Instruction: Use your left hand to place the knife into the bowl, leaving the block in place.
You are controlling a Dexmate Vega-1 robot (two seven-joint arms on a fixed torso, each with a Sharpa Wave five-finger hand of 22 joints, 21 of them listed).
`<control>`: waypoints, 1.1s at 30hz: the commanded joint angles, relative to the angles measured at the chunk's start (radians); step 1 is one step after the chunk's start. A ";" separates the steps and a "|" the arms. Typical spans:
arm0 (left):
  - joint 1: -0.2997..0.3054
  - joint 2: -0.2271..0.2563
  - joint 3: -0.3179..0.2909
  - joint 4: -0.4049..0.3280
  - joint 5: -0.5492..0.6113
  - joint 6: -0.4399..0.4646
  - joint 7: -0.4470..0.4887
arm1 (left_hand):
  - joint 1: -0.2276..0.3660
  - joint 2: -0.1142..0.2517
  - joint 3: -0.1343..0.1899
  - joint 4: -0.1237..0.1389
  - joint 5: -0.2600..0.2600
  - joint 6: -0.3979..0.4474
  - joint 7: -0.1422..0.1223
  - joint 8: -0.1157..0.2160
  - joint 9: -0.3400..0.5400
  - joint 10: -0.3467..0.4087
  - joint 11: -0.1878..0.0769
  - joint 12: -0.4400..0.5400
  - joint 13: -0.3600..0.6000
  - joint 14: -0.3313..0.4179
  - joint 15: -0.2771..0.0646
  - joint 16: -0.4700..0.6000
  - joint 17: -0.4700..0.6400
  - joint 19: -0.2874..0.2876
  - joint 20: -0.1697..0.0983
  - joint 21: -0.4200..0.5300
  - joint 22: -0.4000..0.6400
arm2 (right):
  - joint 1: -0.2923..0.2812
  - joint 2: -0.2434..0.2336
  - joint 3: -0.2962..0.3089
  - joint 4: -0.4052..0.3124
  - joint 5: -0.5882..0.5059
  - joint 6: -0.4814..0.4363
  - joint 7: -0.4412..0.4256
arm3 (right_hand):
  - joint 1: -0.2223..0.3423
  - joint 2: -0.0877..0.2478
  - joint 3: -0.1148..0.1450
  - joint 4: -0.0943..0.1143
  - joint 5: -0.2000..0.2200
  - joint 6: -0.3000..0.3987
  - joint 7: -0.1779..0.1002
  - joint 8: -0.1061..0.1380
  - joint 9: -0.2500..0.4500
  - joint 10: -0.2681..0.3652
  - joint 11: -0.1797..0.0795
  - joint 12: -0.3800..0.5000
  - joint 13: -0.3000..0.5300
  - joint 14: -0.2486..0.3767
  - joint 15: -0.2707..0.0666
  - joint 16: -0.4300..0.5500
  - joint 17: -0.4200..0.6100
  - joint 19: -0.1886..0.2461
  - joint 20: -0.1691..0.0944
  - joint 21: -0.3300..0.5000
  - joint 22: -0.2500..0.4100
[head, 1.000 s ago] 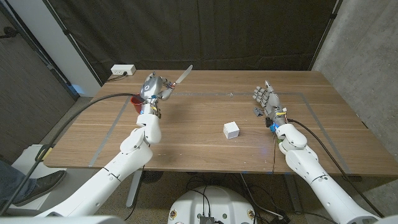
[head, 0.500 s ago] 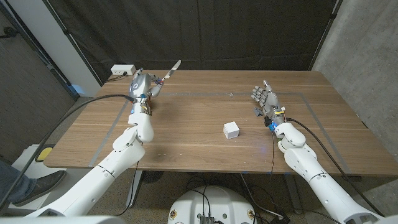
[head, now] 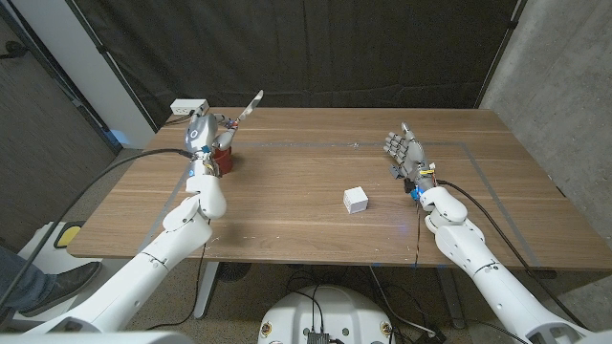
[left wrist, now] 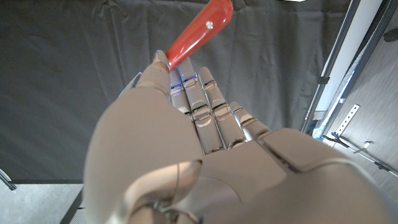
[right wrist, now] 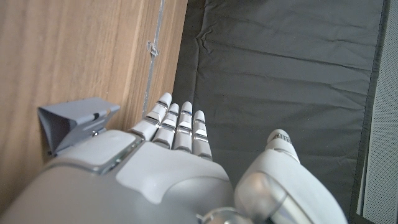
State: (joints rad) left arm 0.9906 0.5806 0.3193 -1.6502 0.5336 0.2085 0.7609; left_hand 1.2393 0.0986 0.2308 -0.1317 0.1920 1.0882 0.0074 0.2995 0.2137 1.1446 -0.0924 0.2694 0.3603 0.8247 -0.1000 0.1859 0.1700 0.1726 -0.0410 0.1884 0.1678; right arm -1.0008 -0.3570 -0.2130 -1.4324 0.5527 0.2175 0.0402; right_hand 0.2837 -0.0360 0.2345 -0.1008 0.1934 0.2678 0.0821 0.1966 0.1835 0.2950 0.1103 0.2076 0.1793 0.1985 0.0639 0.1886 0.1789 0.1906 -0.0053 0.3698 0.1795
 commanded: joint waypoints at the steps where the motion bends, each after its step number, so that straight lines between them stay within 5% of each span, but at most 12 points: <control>1: -0.090 -0.035 0.021 0.235 -0.045 -0.156 0.128 | -0.001 0.008 0.026 0.030 0.006 0.012 -0.001 0.008 0.003 0.069 -0.080 -0.008 0.005 -0.007 -0.094 -0.001 0.005 0.004 -0.045 0.003 0.003 | 0.014 0.002 -0.016 -0.002 -0.014 -0.030 -0.010 | 0.002 0.008 0.003 -0.003 0.001 0.009 0.000 -0.003 0.005 0.006 -0.003 0.001 0.004 0.007 0.005 0.000 0.003 0.007 0.003 -0.003 0.001; 33: -0.149 -0.050 0.102 0.409 -0.105 -0.213 0.171 | -0.009 -0.001 0.031 0.036 0.006 0.014 -0.006 0.010 -0.006 0.071 -0.075 -0.025 0.017 -0.029 -0.094 -0.001 0.005 0.008 -0.033 0.004 0.003 | 0.018 -0.012 -0.025 -0.045 -0.036 -0.085 -0.051 | 0.002 0.010 0.002 -0.004 0.001 0.010 -0.001 -0.002 0.005 0.008 -0.003 0.002 0.004 0.008 0.005 0.000 0.003 0.010 0.004 -0.011 0.001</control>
State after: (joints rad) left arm 0.8578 0.5409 0.3970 -1.2916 0.4498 0.0175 0.9177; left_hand 1.2346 0.0963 0.2308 -0.1317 0.1928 1.0934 0.0016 0.3010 0.2053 1.1409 -0.0960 0.2467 0.3739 0.7978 -0.0911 0.1841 0.1698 0.1727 -0.0408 0.1884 0.1692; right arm -0.9822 -0.3612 -0.2377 -1.4649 0.5193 0.1500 -0.0029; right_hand 0.2837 -0.0361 0.2346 -0.1007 0.1934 0.2677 0.0821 0.1966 0.1835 0.2950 0.1103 0.2076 0.1793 0.1985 0.0639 0.1886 0.1788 0.1906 -0.0053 0.3619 0.1792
